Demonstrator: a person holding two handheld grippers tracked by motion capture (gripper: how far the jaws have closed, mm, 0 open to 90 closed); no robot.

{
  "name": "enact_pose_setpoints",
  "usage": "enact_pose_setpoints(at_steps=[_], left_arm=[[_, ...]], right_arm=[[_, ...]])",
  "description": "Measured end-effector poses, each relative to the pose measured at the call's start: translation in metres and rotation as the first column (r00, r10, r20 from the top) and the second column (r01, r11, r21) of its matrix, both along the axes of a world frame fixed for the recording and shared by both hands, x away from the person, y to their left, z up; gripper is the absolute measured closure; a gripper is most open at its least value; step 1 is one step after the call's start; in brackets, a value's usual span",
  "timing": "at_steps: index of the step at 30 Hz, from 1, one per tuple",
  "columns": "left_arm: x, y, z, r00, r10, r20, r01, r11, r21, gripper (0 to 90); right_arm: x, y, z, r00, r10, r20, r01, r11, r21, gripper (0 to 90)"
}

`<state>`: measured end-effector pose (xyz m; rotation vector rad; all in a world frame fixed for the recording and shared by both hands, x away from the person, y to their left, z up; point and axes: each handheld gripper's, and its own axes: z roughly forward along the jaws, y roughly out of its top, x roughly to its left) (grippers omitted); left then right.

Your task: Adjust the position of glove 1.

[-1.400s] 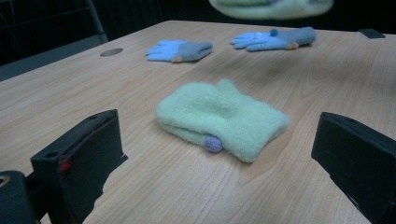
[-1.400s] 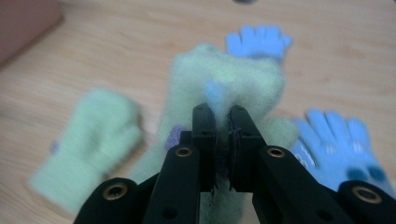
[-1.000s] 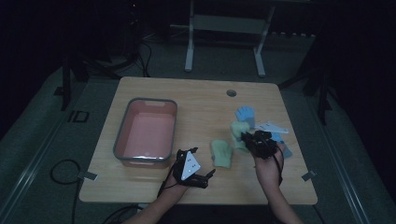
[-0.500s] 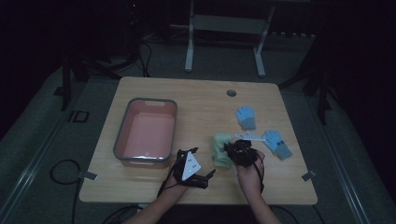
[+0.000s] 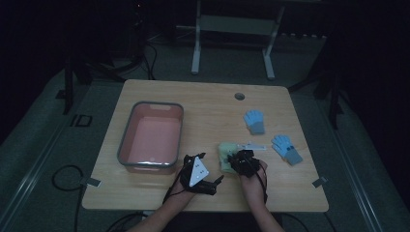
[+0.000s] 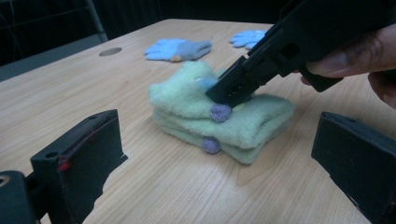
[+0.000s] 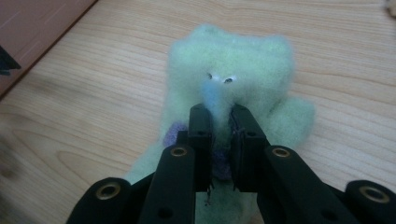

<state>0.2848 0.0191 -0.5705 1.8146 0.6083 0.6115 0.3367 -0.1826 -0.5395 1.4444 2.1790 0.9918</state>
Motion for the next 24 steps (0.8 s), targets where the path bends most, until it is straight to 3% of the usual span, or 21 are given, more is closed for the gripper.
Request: enact_pose_setpoints(at_steps=[11, 14, 17, 19, 20, 24], left_arm=[[-0.004, -0.005, 0.0, 0.9994, -0.007, 0.035, 0.005, 0.9987, 0.051, 2.1], [-0.003, -0.004, 0.0, 0.9998, -0.013, 0.017, 0.012, 0.998, 0.062, 2.1], [-0.002, -0.002, 0.005, 0.9986, -0.035, -0.039, 0.037, 0.9981, 0.05, 2.2], [-0.002, -0.002, 0.006, 0.9982, -0.036, -0.047, 0.038, 0.9979, 0.053, 2.2], [-0.002, -0.002, 0.009, 0.9957, -0.067, -0.065, 0.07, 0.9968, 0.038, 2.1], [-0.002, -0.004, 0.012, 0.9906, -0.11, -0.082, 0.111, 0.9938, 0.009, 2.1]], right_arm=[[-0.002, -0.015, 0.012, 0.9988, 0.048, 0.009, -0.049, 0.999, 0.019, 65.6], [-0.003, -0.023, 0.017, 0.9981, 0.059, 0.017, -0.059, 0.998, 0.022, 63.3], [-0.003, -0.028, 0.022, 0.9966, 0.075, 0.032, -0.076, 0.997, 0.014, 62.6], [-0.003, -0.032, 0.023, 0.9951, 0.088, 0.044, -0.089, 0.996, 0.013, 62.4], [-0.002, -0.036, 0.026, 0.9927, 0.109, 0.052, -0.11, 0.994, 0.009, 62.1], [0.002, -0.045, 0.03, 0.9843, 0.163, 0.066, -0.163, 0.987, -0.007, 59.8]])
